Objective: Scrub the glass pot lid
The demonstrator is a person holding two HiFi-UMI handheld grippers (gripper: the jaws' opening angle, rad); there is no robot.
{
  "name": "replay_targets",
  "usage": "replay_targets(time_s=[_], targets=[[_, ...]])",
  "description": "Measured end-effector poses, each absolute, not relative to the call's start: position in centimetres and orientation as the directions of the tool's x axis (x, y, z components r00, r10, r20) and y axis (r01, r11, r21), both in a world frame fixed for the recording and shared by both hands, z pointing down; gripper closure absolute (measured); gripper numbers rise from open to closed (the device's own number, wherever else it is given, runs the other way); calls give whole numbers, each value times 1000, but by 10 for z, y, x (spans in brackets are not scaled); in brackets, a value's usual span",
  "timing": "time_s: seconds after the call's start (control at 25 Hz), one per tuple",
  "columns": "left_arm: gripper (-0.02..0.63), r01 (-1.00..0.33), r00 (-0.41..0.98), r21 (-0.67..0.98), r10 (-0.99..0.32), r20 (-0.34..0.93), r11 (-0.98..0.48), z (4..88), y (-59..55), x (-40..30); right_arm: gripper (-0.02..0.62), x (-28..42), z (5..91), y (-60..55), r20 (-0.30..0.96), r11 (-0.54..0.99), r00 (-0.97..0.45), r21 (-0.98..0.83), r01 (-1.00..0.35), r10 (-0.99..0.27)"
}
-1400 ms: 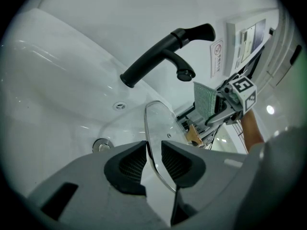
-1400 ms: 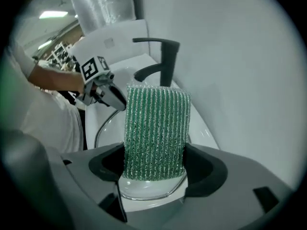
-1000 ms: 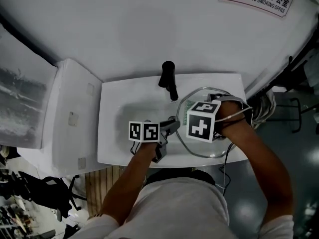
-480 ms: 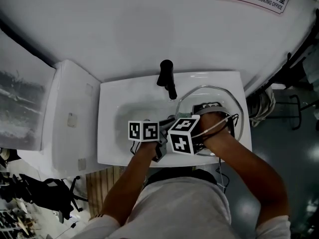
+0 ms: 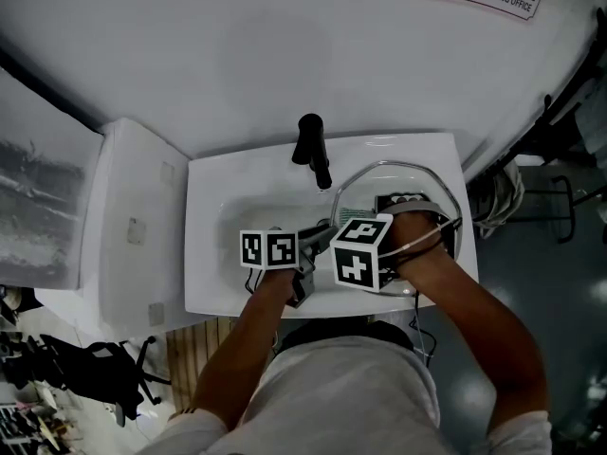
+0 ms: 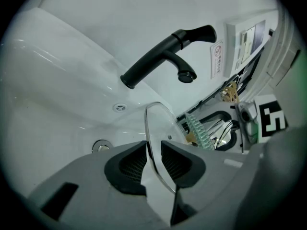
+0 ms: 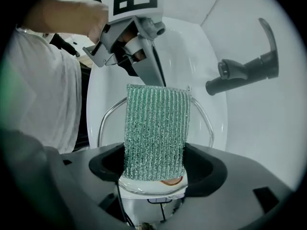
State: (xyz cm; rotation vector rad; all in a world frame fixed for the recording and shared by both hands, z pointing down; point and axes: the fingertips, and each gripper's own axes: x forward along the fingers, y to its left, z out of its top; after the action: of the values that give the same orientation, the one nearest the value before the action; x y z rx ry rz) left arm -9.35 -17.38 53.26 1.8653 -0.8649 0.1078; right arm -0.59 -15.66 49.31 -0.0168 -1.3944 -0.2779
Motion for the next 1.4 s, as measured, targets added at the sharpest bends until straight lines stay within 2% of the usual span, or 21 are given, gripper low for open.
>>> replay_targets(time_s=[0.16, 0.4, 0.8, 1.08, 1.4], targets=[[500, -606, 736, 767, -512, 443, -208, 533, -174, -93, 247, 0, 487, -163, 992, 990, 41, 113, 84, -117], [500, -610, 734, 764, -511, 447, -208, 533, -174, -93, 247, 15, 472, -185, 984, 986, -173, 14, -165, -43], [500, -618, 728, 759, -512, 456, -203, 533, -175, -93, 247, 73, 480, -218, 899, 828, -438, -242, -505, -4], [500, -623, 725, 756, -514, 459, -202, 533, -176, -94, 247, 97, 489, -225, 797, 658, -604, -450, -604, -10], [500, -625, 720, 755, -518, 461, -198, 532, -176, -94, 247, 107, 478, -236, 672, 527, -736, -598, -604, -81]])
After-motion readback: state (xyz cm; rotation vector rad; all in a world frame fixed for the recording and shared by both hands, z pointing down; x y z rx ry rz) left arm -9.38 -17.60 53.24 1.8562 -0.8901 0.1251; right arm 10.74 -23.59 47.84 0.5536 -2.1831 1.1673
